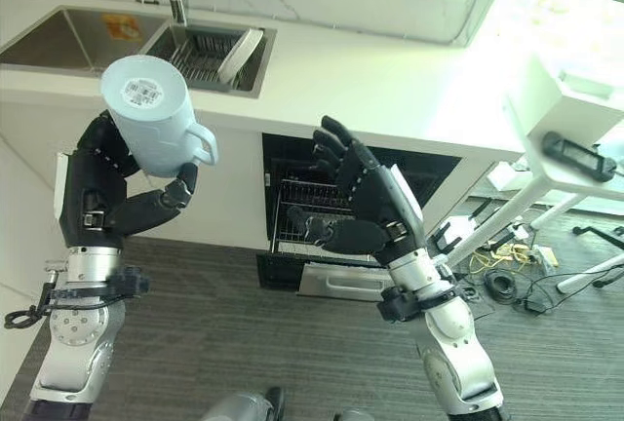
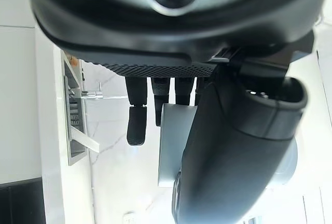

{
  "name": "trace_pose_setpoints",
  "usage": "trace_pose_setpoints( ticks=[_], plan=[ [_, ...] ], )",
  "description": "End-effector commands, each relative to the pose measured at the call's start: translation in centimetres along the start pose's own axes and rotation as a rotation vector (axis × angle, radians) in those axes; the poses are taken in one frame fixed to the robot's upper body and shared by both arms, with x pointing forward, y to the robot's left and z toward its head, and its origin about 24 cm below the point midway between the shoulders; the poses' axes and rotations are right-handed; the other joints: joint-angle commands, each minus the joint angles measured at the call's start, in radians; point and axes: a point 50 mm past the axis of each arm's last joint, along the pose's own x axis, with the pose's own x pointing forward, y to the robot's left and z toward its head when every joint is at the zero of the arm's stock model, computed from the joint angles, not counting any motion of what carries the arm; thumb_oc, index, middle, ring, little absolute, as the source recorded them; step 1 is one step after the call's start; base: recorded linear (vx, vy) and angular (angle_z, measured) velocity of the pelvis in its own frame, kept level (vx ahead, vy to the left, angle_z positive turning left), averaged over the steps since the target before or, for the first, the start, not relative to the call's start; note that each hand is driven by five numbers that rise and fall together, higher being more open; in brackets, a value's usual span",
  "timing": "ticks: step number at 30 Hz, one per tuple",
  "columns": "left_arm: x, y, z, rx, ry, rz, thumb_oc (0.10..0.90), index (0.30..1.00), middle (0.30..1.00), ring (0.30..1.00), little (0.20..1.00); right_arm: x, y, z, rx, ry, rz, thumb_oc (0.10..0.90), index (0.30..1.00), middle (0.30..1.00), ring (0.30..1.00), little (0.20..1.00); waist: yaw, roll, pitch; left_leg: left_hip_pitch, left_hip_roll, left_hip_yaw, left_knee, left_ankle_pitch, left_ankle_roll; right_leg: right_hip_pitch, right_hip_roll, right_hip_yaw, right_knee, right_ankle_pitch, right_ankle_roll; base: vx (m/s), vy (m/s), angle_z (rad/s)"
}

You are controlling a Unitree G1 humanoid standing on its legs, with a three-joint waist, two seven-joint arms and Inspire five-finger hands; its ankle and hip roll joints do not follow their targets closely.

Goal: Place the dishes in the dishwasher.

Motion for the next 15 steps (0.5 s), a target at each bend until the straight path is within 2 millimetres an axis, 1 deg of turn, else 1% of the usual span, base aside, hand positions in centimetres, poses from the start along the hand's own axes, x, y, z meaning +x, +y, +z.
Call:
trace_pose_setpoints(
  ticks=[1, 2, 3, 4, 5, 7, 9, 10, 12, 13, 14, 15],
  plan=[
    [2.21, -0.65, 4.87, 0.018, -0.308, -0.016, 0.4, 0.3, 0.3, 0.3, 0.3, 1.57, -0.97, 4.14, -0.058, -0.252, -0.004, 0.8, 0.9, 0.9, 0.9, 0.9, -0.031, -0.016, -0.026, -0.068, 0.063, -0.069, 0.042, -0.082, -0.101, 0.031, -0.006, 0.051, -0.093, 0.108, 0.051, 0.09, -0.275, -0.17],
    [2.34, -0.96, 4.93, 0.015, -0.309, -0.026, 0.4, 0.3, 0.3, 0.3, 0.3, 1.61, -0.99, 4.35, -0.056, -0.255, -0.012, 0.8, 0.9, 0.9, 0.9, 0.9, -0.048, -0.025, -0.023, -0.058, 0.062, -0.072, 0.042, -0.102, -0.098, -0.027, -0.035, 0.12, -0.093, 0.152, 0.07, 0.09, -0.187, -0.14],
    [2.37, -1.01, 4.96, 0.016, -0.309, -0.027, 0.4, 0.3, 0.3, 0.3, 0.3, 1.61, -0.97, 4.38, -0.054, -0.253, -0.012, 0.8, 0.9, 0.9, 0.9, 0.9, -0.048, -0.026, -0.024, -0.059, 0.063, -0.071, 0.042, -0.104, -0.097, -0.036, -0.038, 0.131, -0.093, 0.159, 0.073, 0.15, -0.269, 0.14],
    [2.4, -1.32, 5.06, 0.018, -0.314, -0.043, 0.4, 0.3, 0.3, 0.3, 0.3, 1.52, -0.78, 4.48, -0.054, -0.246, -0.019, 0.8, 0.9, 0.9, 0.9, 0.9, -0.067, -0.027, -0.02, -0.044, 0.067, -0.086, 0.042, -0.122, -0.094, -0.082, -0.054, 0.195, -0.093, 0.191, 0.085, 0.11, -0.196, 0.33],
    [2.41, -1.36, 5.08, 0.02, -0.315, -0.044, 0.4, 0.3, 0.3, 0.3, 0.3, 1.49, -0.74, 4.48, -0.055, -0.245, -0.019, 0.8, 0.9, 0.9, 0.9, 0.9, -0.068, -0.027, -0.02, -0.042, 0.068, -0.087, 0.042, -0.124, -0.093, -0.088, -0.056, 0.203, -0.093, 0.194, 0.087, 0.14, -0.276, 0.58],
    [2.34, -1.41, 5.21, 0.021, -0.32, -0.054, 0.4, 0.3, 0.3, 0.3, 0.3, 1.23, -0.71, 4.52, -0.05, -0.233, -0.026, 0.8, 0.9, 0.9, 0.9, 0.9, -0.073, -0.032, -0.017, -0.027, 0.075, -0.107, 0.042, -0.14, -0.092, -0.118, -0.076, 0.231, -0.093, 0.208, 0.098, 0.14, -0.338, 0.51],
    [2.32, -1.31, 5.39, 0.023, -0.323, -0.059, 0.4, 0.3, 0.3, 0.3, 0.3, 1.18, -0.59, 4.54, -0.041, -0.23, -0.024, 0.8, 0.9, 0.9, 0.9, 0.9, -0.07, -0.039, -0.016, -0.018, 0.089, -0.118, 0.042, -0.148, -0.098, -0.119, -0.091, 0.232, -0.093, 0.213, 0.107, 0.17, -0.508, 0.36],
    [2.32, -1.26, 5.48, 0.025, -0.328, -0.067, 0.4, 0.3, 0.3, 0.3, 0.3, 1.15, -0.49, 4.6, -0.034, -0.227, -0.023, 0.8, 0.9, 0.9, 0.9, 0.9, -0.064, -0.046, -0.016, -0.012, 0.112, -0.128, 0.042, -0.152, -0.111, -0.123, -0.107, 0.241, -0.093, 0.197, 0.118, 0.18, -0.597, 0.46],
    [2.29, -1.16, 5.49, 0.027, -0.33, -0.067, 0.4, 0.3, 0.3, 0.3, 0.3, 1.18, -0.49, 4.62, -0.027, -0.22, -0.023, 0.8, 0.9, 0.9, 0.9, 0.9, -0.057, -0.051, -0.022, -0.009, 0.139, -0.13, 0.042, -0.152, -0.127, -0.11, -0.114, 0.223, -0.093, 0.174, 0.124, 0.16, -0.556, 0.32],
    [2.2, -0.93, 5.46, 0.025, -0.324, -0.051, 0.4, 0.3, 0.3, 0.3, 0.3, 1.44, -0.45, 4.64, -0.026, -0.21, -0.011, 0.8, 0.9, 0.9, 0.9, 0.9, -0.05, -0.056, -0.03, -0.002, 0.181, -0.107, 0.042, -0.146, -0.149, -0.099, -0.122, 0.185, -0.093, 0.158, 0.131, 0.11, -0.36, 0.26],
    [2.18, -0.9, 5.47, 0.026, -0.324, -0.05, 0.4, 0.3, 0.3, 0.3, 0.3, 1.46, -0.44, 4.62, -0.024, -0.209, -0.01, 0.8, 0.9, 0.9, 0.9, 0.9, -0.052, -0.053, -0.03, -0.001, 0.187, -0.109, 0.042, -0.148, -0.153, -0.097, -0.117, 0.181, -0.093, 0.155, 0.129, 0.2, -0.479, 0.14],
    [1.98, -0.61, 5.0, 0.011, -0.296, -0.028, 0.4, 0.3, 0.3, 0.3, 0.3, 1.63, -0.53, 4.49, -0.028, -0.185, -0.009, 0.8, 0.9, 0.9, 0.9, 0.9, -0.063, -0.054, -0.049, 0.025, 0.234, -0.089, 0.042, -0.143, -0.175, -0.093, -0.096, 0.174, -0.093, 0.128, 0.127, 0.21, -0.406, -0.22]
  ],
)
